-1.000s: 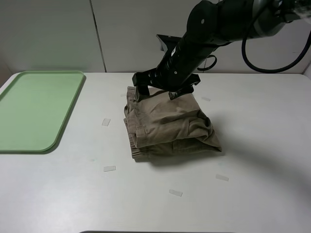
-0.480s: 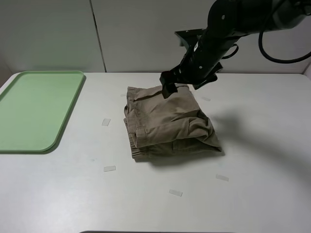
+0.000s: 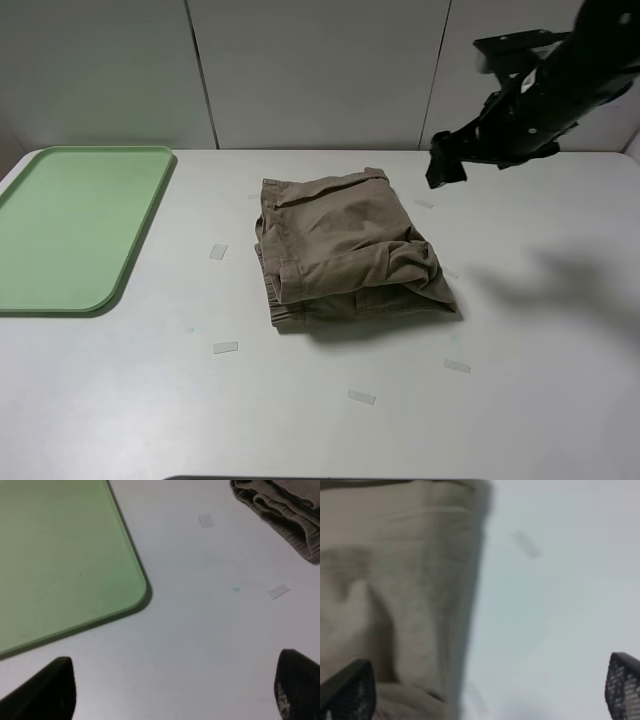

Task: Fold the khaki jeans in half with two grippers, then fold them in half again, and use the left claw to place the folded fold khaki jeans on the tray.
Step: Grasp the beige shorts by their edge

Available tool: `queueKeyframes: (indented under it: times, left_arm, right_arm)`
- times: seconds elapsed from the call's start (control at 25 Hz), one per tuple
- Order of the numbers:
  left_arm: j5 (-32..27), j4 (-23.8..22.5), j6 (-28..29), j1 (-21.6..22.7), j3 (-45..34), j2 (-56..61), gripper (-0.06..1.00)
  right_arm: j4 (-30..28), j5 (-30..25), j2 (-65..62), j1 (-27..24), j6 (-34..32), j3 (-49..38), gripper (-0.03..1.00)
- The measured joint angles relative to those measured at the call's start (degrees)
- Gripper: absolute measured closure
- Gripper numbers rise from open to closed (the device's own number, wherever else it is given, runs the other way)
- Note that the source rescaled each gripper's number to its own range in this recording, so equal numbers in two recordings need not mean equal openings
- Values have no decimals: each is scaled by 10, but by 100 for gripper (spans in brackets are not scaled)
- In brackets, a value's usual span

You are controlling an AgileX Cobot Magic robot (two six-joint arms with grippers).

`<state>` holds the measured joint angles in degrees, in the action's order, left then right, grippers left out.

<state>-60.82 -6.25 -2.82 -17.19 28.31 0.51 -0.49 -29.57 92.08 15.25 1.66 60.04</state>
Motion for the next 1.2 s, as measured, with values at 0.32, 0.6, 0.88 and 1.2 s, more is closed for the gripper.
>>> queueKeyframes:
  times: [0.32, 0.6, 0.88, 1.2]
  left_arm:
    - [-1, 0, 0, 0, 0, 0, 11]
    - [-1, 0, 0, 0, 0, 0, 11]
    - [-1, 0, 0, 0, 0, 0, 11]
    - [-1, 0, 0, 0, 0, 0, 11]
  right_arm:
    - [-13, 14, -171, -137, 2, -116, -3]
    - [-13, 1, -332, -215, 6, -202, -3]
    - [-13, -75, -522, -216, 3, -206, -3]
    - [-7, -193, -736, -211, 2, -208, -3]
